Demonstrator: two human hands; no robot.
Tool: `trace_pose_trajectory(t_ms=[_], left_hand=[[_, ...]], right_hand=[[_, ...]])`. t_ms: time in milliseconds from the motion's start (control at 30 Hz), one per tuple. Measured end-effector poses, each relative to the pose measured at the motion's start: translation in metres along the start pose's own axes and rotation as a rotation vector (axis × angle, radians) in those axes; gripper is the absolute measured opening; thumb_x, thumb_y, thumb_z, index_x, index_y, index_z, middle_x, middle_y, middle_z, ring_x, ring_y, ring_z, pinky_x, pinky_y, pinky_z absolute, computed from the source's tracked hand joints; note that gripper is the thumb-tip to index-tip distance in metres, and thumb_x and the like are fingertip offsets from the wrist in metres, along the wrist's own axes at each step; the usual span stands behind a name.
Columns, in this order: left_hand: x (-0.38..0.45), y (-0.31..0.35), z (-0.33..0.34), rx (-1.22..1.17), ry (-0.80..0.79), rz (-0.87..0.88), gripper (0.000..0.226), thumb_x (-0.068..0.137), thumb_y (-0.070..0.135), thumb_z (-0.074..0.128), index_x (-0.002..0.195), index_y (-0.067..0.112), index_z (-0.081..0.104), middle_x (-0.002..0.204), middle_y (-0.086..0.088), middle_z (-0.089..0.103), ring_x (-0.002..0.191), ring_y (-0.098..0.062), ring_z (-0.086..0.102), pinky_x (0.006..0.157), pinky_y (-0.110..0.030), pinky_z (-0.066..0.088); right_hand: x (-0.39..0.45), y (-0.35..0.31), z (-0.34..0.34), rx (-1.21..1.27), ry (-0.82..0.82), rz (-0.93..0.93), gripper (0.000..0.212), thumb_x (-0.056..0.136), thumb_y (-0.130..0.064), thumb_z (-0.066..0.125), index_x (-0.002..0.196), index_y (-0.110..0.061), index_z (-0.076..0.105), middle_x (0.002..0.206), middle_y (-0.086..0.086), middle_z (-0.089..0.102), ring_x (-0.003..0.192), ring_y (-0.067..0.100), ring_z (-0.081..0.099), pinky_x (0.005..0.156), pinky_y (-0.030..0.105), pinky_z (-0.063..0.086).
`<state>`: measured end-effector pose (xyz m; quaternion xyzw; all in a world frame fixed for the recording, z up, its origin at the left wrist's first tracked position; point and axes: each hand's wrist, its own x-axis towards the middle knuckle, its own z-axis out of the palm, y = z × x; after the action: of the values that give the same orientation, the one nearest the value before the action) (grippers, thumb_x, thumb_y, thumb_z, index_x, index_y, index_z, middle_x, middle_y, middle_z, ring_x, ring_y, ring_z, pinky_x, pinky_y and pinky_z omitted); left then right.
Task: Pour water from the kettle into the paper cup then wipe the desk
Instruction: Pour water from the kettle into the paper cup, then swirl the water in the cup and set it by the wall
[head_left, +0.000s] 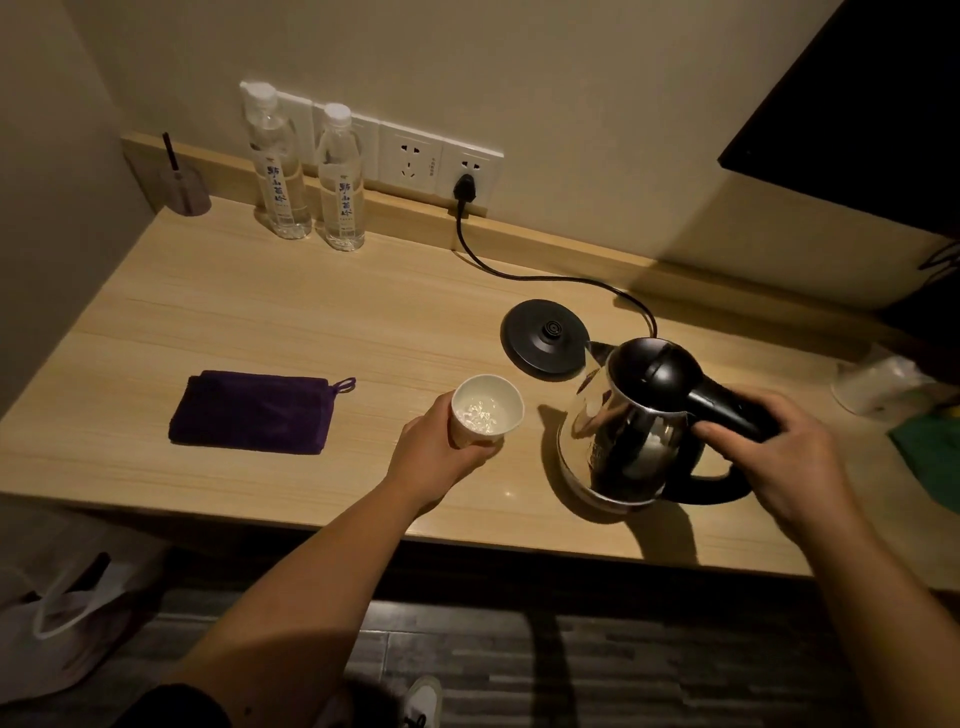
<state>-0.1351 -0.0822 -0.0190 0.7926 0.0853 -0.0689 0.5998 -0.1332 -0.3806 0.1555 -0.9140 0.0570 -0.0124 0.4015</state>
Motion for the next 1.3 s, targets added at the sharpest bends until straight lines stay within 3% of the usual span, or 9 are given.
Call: trace_pose_trajectory(t_ms=[167, 333, 567, 700, 833, 933, 1100, 1200, 1300], left_hand=[[-0.002, 0.005, 0.000, -0.031, -0.003, 0.002, 0.082, 0.054, 0.060, 0.077, 0.127, 0.042, 0.044, 0.112, 0.019, 0.059, 0.100, 0.000, 0.056, 0.072, -0.016, 0.043], [-0.004, 0.006, 0.002, -0.047, -0.002, -0.009, 0.078, 0.059, 0.056, 0.080, 0.127, 0.042, 0.044, 0.113, 0.017, 0.062, 0.101, -0.006, 0.059, 0.079, -0.027, 0.051], [-0.009, 0.017, -0.001, -0.047, -0.017, -0.020, 0.075, 0.053, 0.063, 0.074, 0.119, 0.046, 0.042, 0.107, 0.024, 0.059, 0.094, 0.008, 0.056, 0.070, -0.015, 0.043], [-0.009, 0.019, -0.002, -0.051, -0.030, -0.034, 0.073, 0.057, 0.058, 0.076, 0.120, 0.046, 0.041, 0.109, 0.023, 0.058, 0.097, 0.005, 0.056, 0.072, -0.016, 0.044], [-0.009, 0.020, -0.003, -0.028, -0.040, -0.040, 0.074, 0.056, 0.059, 0.075, 0.120, 0.047, 0.040, 0.109, 0.023, 0.057, 0.098, 0.004, 0.055, 0.070, -0.013, 0.042], [-0.010, 0.020, -0.003, -0.038, -0.044, -0.058, 0.075, 0.054, 0.059, 0.075, 0.120, 0.049, 0.040, 0.110, 0.023, 0.057, 0.098, 0.005, 0.055, 0.069, -0.012, 0.043], [-0.012, 0.022, -0.006, -0.072, -0.074, -0.058, 0.072, 0.069, 0.031, 0.082, 0.123, 0.055, 0.040, 0.111, 0.028, 0.054, 0.097, 0.019, 0.049, 0.065, -0.003, 0.044], [-0.012, 0.020, -0.010, -0.072, -0.078, -0.077, 0.066, 0.070, 0.033, 0.082, 0.119, 0.059, 0.046, 0.113, 0.024, 0.059, 0.103, 0.005, 0.055, 0.071, -0.013, 0.050], [-0.010, 0.020, -0.014, -0.050, -0.081, -0.069, 0.068, 0.069, 0.040, 0.082, 0.127, 0.048, 0.047, 0.117, 0.025, 0.060, 0.110, 0.002, 0.054, 0.088, -0.025, 0.049]], right_hand=[[-0.017, 0.047, 0.016, 0.140, 0.317, 0.134, 0.044, 0.074, -0.030, 0.077, 0.110, -0.044, 0.055, 0.102, -0.016, 0.060, 0.099, 0.016, 0.059, 0.082, 0.037, 0.051], [-0.015, 0.069, 0.029, 0.206, 0.474, 0.199, 0.042, 0.073, -0.042, 0.074, 0.111, -0.045, 0.055, 0.104, -0.015, 0.060, 0.097, 0.002, 0.056, 0.073, 0.022, 0.046], [-0.010, 0.083, 0.026, 0.168, 0.480, 0.177, 0.043, 0.073, -0.048, 0.070, 0.112, -0.047, 0.051, 0.101, -0.019, 0.057, 0.094, -0.001, 0.055, 0.076, 0.024, 0.047], [-0.011, 0.079, 0.024, 0.069, 0.421, 0.193, 0.054, 0.080, -0.047, 0.065, 0.128, -0.036, 0.043, 0.122, -0.005, 0.053, 0.111, 0.018, 0.053, 0.085, 0.037, 0.049], [-0.027, 0.058, 0.036, -0.329, 0.492, -0.189, 0.060, 0.087, -0.045, 0.053, 0.137, -0.017, 0.035, 0.136, 0.011, 0.038, 0.127, 0.028, 0.036, 0.104, 0.048, 0.032], [-0.036, 0.033, 0.083, -0.297, 0.268, -0.339, 0.049, 0.090, -0.037, 0.052, 0.134, -0.018, 0.043, 0.134, 0.004, 0.044, 0.126, 0.012, 0.036, 0.104, 0.038, 0.032], [-0.024, 0.022, 0.161, 0.087, -0.291, 0.054, 0.063, 0.092, -0.023, 0.059, 0.147, -0.025, 0.027, 0.147, -0.002, 0.042, 0.127, 0.009, 0.042, 0.097, 0.026, 0.035], [-0.013, 0.020, 0.182, 0.236, -0.398, 0.147, 0.070, 0.092, -0.018, 0.059, 0.150, -0.028, 0.022, 0.151, -0.004, 0.037, 0.132, 0.009, 0.038, 0.094, 0.019, 0.034], [-0.008, 0.009, 0.194, 0.382, -0.421, 0.154, 0.061, 0.089, -0.019, 0.062, 0.141, -0.040, 0.036, 0.138, -0.014, 0.050, 0.123, 0.004, 0.046, 0.087, 0.017, 0.041]])
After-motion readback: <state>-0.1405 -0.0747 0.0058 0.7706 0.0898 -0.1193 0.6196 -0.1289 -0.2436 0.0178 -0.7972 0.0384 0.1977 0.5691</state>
